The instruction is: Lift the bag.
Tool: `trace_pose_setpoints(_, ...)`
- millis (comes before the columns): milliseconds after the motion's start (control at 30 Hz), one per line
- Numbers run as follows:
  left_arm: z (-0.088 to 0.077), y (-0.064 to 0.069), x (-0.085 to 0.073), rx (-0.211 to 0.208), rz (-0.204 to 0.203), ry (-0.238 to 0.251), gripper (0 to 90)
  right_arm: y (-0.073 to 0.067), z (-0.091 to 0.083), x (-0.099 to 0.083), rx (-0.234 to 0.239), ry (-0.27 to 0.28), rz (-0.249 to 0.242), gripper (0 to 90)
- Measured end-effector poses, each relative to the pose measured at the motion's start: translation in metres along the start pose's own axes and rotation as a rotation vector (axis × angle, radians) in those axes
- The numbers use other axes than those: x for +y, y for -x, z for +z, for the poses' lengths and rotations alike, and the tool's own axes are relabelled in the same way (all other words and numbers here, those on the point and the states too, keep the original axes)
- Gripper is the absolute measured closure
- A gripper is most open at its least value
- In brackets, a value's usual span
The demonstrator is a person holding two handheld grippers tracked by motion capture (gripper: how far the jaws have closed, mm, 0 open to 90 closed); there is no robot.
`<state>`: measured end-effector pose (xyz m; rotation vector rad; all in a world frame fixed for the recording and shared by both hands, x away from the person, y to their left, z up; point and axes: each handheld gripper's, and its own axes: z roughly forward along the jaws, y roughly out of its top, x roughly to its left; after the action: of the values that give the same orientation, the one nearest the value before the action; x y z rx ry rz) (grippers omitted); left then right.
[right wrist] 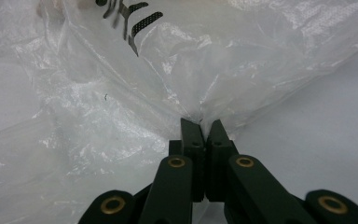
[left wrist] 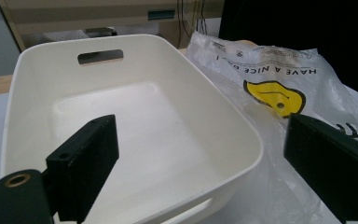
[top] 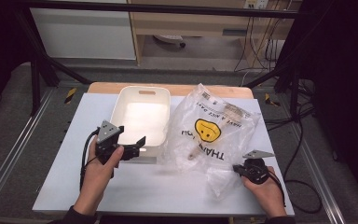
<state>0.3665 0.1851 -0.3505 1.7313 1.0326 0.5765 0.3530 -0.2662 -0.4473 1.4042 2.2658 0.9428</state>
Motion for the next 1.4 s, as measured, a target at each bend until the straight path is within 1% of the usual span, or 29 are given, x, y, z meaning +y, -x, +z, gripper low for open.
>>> trace_pose_setpoints(33, 0.000, 0.001, 0.000, -0.001, 0.002, 0.001, 10.1, 0.002, -0.002, -0.001, -0.003, 0.000, 0.000, 90.0)
trace_pose_setpoints(167, 0.000, 0.005, 0.000, -0.008, 0.012, -0.006, 10.1, 0.013, -0.009, -0.005, -0.010, 0.007, 0.038, 90.0)
trace_pose_setpoints(233, 0.000, 0.008, -0.001, -0.016, 0.018, -0.009, 10.1, 0.018, -0.011, -0.006, -0.008, 0.009, 0.048, 90.0)
trace_pose_setpoints(400, 0.001, 0.014, -0.001, -0.027, 0.030, -0.014, 10.1, 0.029, -0.016, -0.009, -0.028, 0.015, 0.061, 90.0)
trace_pose_setpoints(567, 0.002, 0.019, -0.001, -0.036, 0.044, -0.022, 10.1, 0.037, -0.020, -0.011, -0.047, 0.016, 0.061, 90.0)
trace_pose_setpoints(633, 0.003, 0.022, -0.002, -0.042, 0.049, -0.022, 10.2, 0.039, -0.021, -0.011, -0.059, 0.025, 0.051, 90.0)
trace_pose_setpoints(700, 0.003, 0.025, -0.001, -0.042, 0.061, -0.024, 10.2, 0.042, -0.022, -0.012, -0.068, 0.019, 0.047, 90.0)
trace_pose_setpoints(800, 0.004, 0.030, -0.002, -0.051, 0.071, -0.028, 10.2, 0.047, -0.023, -0.013, -0.083, 0.022, 0.051, 90.0)
trace_pose_setpoints(900, 0.007, 0.039, -0.006, -0.073, 0.084, -0.043, 10.5, 0.055, -0.024, -0.013, -0.106, 0.030, 0.053, 90.0)
trace_pose_setpoints(967, 0.010, 0.047, -0.009, -0.093, 0.088, -0.053, 10.7, 0.061, -0.024, -0.012, -0.130, 0.031, 0.053, 90.0)
trace_pose_setpoints(1067, 0.016, 0.061, -0.015, -0.120, 0.109, -0.074, 10.7, 0.068, -0.025, -0.012, -0.148, 0.034, 0.061, 90.0)
trace_pose_setpoints(1167, 0.023, 0.076, -0.023, -0.149, 0.131, -0.105, 10.9, 0.066, -0.025, -0.013, -0.147, 0.025, 0.055, 90.0)
trace_pose_setpoints(1267, 0.032, 0.089, -0.032, -0.162, 0.159, -0.140, 11.2, 0.066, -0.025, -0.013, -0.147, 0.023, 0.042, 90.0)
trace_pose_setpoints(1333, 0.038, 0.096, -0.038, -0.174, 0.171, -0.154, 11.2, 0.066, -0.025, -0.013, -0.145, 0.024, 0.042, 90.0)
trace_pose_setpoints(1400, 0.043, 0.101, -0.042, -0.178, 0.179, -0.164, 11.3, 0.065, -0.025, -0.014, -0.144, 0.024, 0.044, 90.0)
